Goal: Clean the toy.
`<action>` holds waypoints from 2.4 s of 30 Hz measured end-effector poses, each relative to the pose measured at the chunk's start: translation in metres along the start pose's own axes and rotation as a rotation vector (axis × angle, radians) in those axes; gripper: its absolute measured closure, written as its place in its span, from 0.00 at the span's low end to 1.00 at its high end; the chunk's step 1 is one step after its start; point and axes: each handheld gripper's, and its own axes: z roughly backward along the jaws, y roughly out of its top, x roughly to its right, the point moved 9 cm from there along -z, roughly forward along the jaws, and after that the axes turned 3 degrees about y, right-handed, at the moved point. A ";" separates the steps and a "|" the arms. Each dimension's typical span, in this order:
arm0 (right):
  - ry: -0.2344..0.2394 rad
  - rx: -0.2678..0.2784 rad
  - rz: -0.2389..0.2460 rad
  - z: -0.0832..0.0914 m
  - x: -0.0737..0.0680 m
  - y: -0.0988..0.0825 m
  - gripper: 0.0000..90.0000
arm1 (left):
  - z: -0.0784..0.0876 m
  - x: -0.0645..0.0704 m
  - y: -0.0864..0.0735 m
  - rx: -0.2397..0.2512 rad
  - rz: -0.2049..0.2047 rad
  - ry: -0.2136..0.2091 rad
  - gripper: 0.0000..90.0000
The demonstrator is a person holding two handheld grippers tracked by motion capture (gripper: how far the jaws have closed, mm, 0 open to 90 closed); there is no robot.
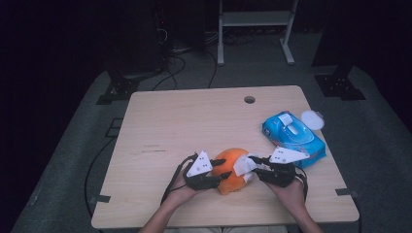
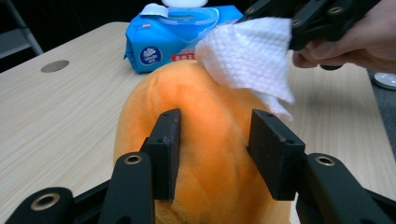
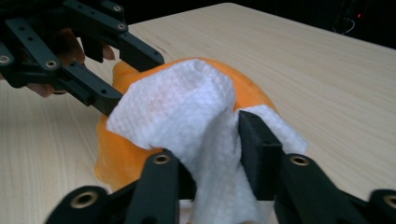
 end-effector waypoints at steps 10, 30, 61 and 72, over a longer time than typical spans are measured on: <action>0.066 -0.008 -0.066 0.003 -0.010 -0.005 0.90 | -0.005 -0.020 -0.009 -0.063 0.262 0.046 0.21; 0.030 0.070 -0.093 0.027 0.002 0.006 0.91 | -0.010 0.001 -0.005 -0.065 0.183 -0.053 0.17; 0.014 0.027 -0.054 0.022 0.004 0.005 0.91 | -0.004 -0.009 0.000 0.011 0.226 -0.066 0.25; 0.051 0.079 0.028 0.024 -0.017 0.030 0.91 | -0.006 0.017 0.012 0.037 -0.127 0.002 0.41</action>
